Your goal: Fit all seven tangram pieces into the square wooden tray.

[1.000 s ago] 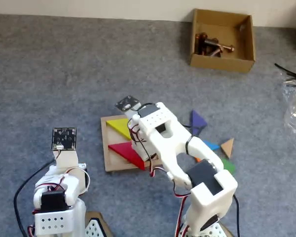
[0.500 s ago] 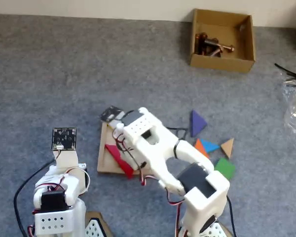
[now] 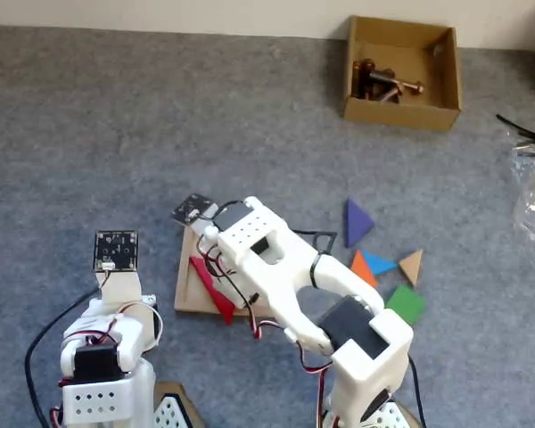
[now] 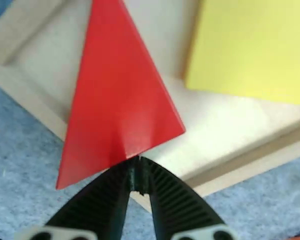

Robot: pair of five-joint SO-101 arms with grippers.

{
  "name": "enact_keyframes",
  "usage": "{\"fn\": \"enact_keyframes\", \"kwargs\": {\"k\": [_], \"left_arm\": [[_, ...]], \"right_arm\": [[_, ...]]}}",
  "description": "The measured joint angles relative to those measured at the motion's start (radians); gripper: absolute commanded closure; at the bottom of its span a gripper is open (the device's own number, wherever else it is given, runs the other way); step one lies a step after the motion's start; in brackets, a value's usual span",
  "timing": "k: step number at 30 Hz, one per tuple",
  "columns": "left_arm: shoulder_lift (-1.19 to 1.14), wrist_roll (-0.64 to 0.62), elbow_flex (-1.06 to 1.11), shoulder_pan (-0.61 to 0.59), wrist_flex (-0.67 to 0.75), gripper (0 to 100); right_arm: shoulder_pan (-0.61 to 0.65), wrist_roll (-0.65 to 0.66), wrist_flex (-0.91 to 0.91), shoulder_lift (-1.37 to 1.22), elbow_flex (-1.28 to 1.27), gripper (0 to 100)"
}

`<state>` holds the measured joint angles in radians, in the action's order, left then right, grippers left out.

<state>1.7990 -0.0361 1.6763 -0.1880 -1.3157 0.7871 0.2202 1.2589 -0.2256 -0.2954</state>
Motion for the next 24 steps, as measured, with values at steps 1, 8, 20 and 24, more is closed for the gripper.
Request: {"fn": "enact_keyframes", "kwargs": {"k": [1,8,20,24], "left_arm": [[0.0,0.0,0.0,0.0,0.0,100],[0.0,0.0,0.0,0.0,0.0,100],[0.0,0.0,0.0,0.0,0.0,100],[0.0,0.0,0.0,0.0,0.0,100]], "right_arm": [[0.002,0.0,0.0,0.0,0.0,99.2],[0.002,0.0,0.0,0.0,0.0,99.2],[0.002,0.002,-0.1,0.0,0.0,99.2],[0.003,0.002,-0.133,0.0,0.0,99.2]]}}
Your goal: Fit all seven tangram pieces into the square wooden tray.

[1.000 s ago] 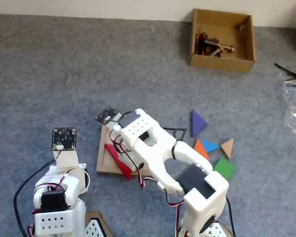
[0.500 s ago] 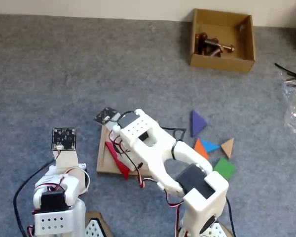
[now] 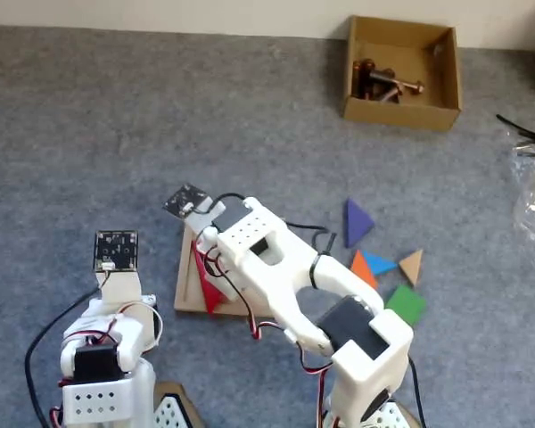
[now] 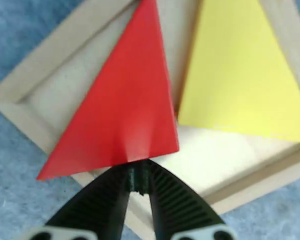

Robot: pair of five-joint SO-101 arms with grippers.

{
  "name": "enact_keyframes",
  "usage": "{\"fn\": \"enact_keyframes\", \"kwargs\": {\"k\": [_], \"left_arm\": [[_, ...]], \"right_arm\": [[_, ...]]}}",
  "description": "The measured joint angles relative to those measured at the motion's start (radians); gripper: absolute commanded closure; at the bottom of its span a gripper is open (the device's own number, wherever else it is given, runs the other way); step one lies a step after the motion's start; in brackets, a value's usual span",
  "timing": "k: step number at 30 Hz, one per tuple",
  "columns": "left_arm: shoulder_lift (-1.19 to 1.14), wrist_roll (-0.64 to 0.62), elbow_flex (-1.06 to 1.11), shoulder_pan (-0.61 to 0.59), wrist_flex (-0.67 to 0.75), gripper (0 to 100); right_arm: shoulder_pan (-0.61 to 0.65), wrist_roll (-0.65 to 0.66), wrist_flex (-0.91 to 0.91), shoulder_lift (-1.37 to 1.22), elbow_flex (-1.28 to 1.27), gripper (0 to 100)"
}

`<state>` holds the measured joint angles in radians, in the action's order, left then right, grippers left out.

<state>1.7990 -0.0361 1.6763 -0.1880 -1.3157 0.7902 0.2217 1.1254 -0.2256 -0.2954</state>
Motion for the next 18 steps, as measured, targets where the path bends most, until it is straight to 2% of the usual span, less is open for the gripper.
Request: {"fn": "enact_keyframes", "kwargs": {"k": [18], "left_arm": [[0.0,0.0,0.0,0.0,0.0,100]], "right_arm": [[0.052,0.0,-0.129,0.0,0.0,99.1]]}}
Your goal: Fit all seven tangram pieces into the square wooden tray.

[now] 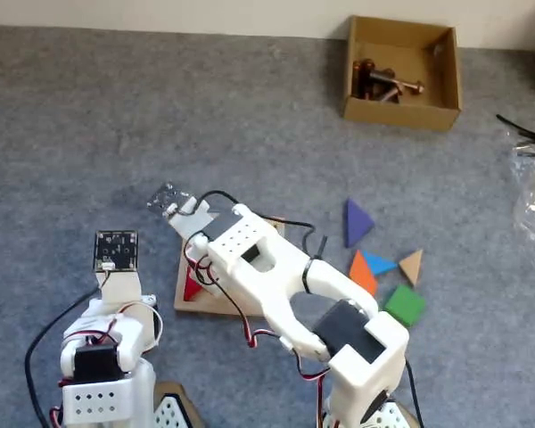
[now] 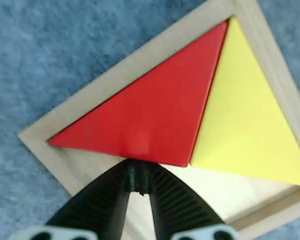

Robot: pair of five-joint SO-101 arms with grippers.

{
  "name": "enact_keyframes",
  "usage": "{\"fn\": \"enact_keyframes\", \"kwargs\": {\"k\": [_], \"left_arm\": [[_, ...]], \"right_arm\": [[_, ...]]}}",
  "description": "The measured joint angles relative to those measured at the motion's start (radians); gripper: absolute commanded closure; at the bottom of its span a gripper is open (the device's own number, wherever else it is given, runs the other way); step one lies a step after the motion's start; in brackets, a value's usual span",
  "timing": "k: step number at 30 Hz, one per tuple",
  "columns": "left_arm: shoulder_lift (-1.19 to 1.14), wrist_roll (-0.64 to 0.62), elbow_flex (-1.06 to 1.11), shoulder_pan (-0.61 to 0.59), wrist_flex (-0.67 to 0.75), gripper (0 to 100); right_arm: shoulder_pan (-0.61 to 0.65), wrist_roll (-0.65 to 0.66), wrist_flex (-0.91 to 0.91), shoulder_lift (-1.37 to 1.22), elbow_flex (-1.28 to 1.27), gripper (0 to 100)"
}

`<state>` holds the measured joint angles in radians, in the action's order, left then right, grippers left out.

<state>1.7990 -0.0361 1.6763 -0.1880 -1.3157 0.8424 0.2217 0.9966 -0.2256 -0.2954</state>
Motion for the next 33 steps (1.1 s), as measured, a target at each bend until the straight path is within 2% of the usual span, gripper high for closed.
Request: {"fn": "enact_keyframes", "kwargs": {"k": [4,8,14,24,29,33], "left_arm": [[0.0,0.0,0.0,0.0,0.0,100],[0.0,0.0,0.0,0.0,0.0,100],[0.0,0.0,0.0,0.0,0.0,100],[0.0,0.0,0.0,0.0,0.0,100],[0.0,0.0,0.0,0.0,0.0,100],[0.0,0.0,0.0,0.0,0.0,100]], "right_arm": [[0.0,0.0,0.009,0.0,0.005,99.1],[0.0,0.0,0.166,0.054,0.071,99.1],[-0.026,0.0,0.356,0.292,0.133,99.1],[-0.417,0.002,0.512,0.505,0.133,99.1],[-0.623,0.132,0.542,0.505,0.124,99.1],[-0.793,0.164,0.497,0.505,0.075,99.1]]}}
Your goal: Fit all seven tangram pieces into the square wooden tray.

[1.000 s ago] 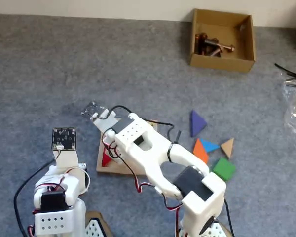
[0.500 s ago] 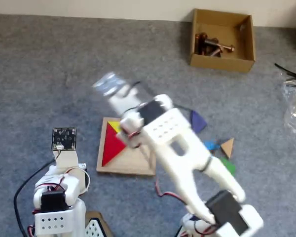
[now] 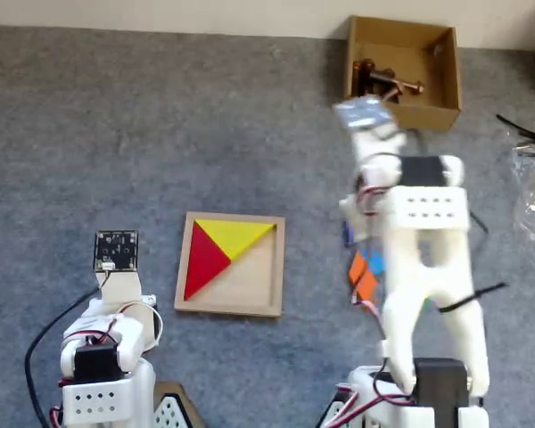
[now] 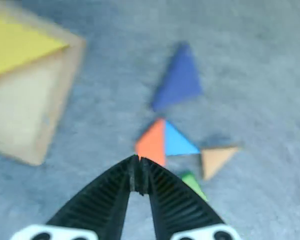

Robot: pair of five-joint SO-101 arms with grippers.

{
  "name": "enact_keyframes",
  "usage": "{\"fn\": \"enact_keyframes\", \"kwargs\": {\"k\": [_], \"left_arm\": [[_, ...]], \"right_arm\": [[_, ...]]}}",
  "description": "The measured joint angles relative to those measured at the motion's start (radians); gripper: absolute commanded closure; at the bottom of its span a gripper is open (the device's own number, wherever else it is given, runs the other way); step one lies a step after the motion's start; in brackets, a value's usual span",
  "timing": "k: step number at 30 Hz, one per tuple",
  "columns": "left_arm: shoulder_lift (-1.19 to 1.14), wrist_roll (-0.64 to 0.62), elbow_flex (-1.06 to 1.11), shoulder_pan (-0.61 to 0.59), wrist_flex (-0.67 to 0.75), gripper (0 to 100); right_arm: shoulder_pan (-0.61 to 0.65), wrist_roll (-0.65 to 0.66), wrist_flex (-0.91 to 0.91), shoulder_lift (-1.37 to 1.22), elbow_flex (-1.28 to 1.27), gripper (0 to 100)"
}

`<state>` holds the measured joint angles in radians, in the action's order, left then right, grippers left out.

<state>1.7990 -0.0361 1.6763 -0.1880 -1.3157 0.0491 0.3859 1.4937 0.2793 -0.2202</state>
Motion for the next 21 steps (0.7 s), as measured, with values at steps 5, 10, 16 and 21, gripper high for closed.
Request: {"fn": "enact_keyframes", "kwargs": {"k": [5,10,16,21], "left_arm": [[0.0,0.0,0.0,0.0,0.0,100],[0.0,0.0,0.0,0.0,0.0,100],[0.0,0.0,0.0,0.0,0.0,100],[0.0,0.0,0.0,0.0,0.0,100]], "right_arm": [[-0.189,0.063,-0.071,0.0,-0.061,99.1],[-0.279,0.221,-0.081,0.0,-0.149,99.1],[-0.362,0.298,-0.092,0.0,-0.17,95.3],[-0.385,0.308,-0.117,0.008,-0.209,93.8]]}}
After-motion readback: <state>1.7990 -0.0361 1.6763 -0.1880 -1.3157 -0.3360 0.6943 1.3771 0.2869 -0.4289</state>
